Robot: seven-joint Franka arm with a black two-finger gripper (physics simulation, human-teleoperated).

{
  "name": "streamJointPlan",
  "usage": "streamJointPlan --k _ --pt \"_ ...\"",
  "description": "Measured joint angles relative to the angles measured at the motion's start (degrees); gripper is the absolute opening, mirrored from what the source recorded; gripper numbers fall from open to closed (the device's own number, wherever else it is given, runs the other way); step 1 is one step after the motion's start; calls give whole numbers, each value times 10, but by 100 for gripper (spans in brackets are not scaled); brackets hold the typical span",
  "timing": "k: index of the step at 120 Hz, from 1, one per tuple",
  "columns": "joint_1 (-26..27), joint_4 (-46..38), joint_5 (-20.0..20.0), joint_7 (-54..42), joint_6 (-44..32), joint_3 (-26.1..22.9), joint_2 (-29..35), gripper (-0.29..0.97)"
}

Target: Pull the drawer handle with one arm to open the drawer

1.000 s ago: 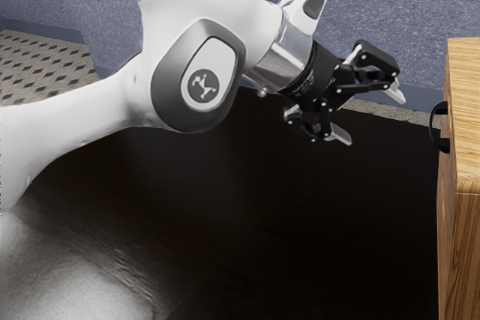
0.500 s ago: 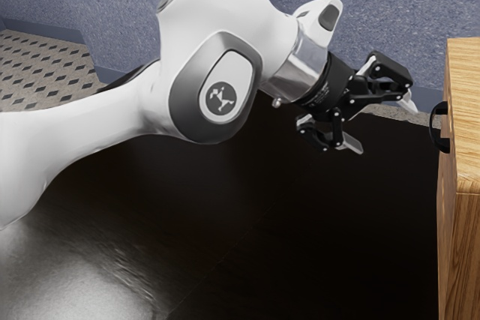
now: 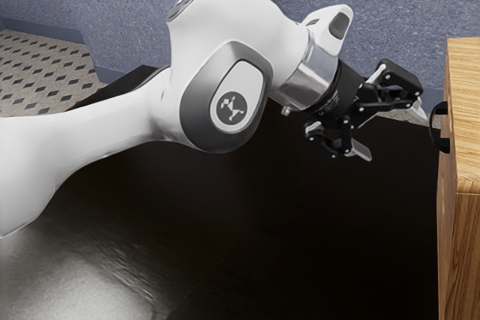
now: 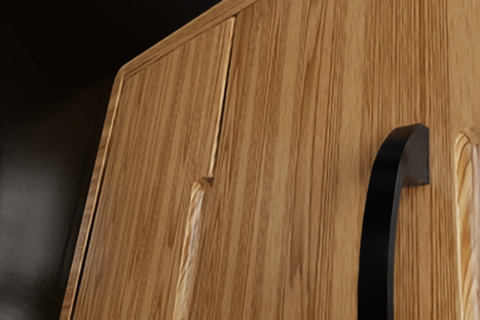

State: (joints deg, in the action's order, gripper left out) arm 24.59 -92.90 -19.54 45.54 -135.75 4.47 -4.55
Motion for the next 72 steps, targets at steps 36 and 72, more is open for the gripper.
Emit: streamJointPlan --k 36,72 --pt "5 3 2 0 -6 -1 -11 68" --pt "3 6 3 1 -9 -1 -24 68"
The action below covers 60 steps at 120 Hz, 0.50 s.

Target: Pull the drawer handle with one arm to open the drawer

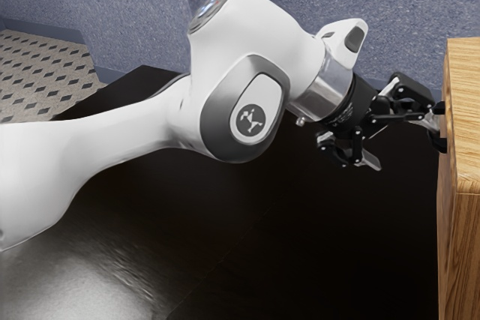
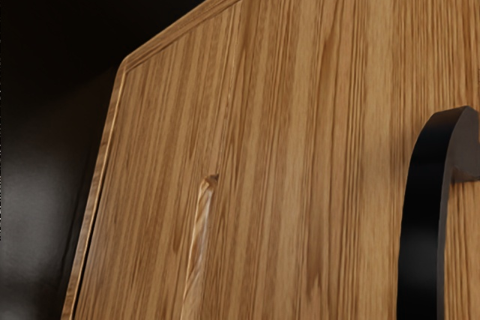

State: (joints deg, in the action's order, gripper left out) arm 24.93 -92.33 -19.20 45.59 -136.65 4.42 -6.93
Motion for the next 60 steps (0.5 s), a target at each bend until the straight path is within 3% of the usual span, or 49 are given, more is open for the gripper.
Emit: streamJointPlan --k 60 --pt "-3 -66 1 0 -11 16 50 68"
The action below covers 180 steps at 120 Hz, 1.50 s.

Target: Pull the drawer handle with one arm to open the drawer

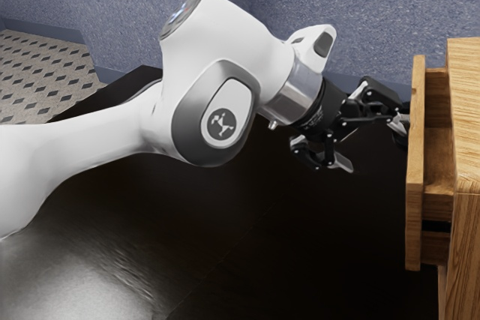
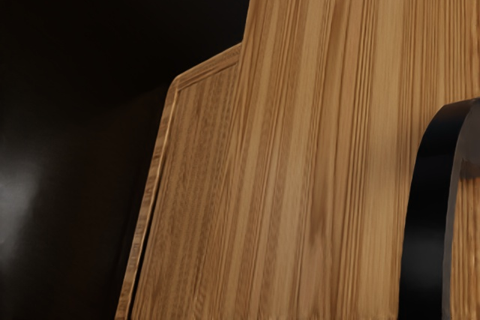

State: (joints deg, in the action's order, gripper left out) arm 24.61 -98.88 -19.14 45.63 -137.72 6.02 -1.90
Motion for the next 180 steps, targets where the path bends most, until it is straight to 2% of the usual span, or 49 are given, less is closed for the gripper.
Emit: streamJointPlan --k 35,80,106,180 --pt "13 -68 0 0 -27 36 53 68" --pt "3 -129 -1 -1 -47 58 102 68" --pt "-1 -168 -3 -1 -54 68 137 68" --pt "11 -247 4 -2 -58 134 218 68"
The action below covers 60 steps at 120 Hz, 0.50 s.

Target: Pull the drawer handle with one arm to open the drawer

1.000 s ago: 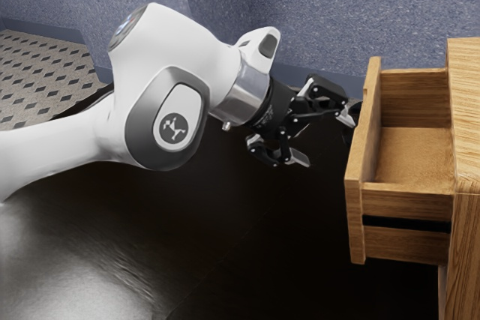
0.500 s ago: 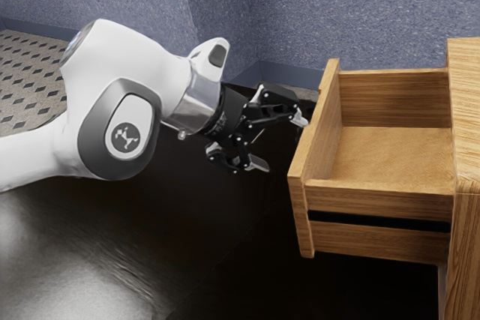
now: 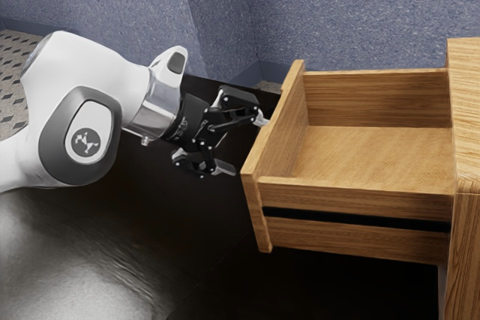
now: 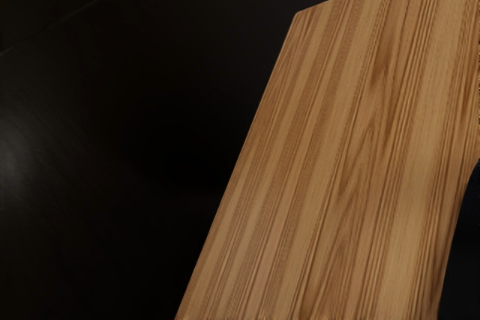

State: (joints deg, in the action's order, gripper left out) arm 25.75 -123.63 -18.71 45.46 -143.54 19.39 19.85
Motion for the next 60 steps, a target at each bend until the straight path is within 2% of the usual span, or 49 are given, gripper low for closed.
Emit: streamJointPlan --k 50,60 --pt "-1 -44 17 -1 4 28 63 68" --pt "-21 -30 23 -1 29 27 98 68"
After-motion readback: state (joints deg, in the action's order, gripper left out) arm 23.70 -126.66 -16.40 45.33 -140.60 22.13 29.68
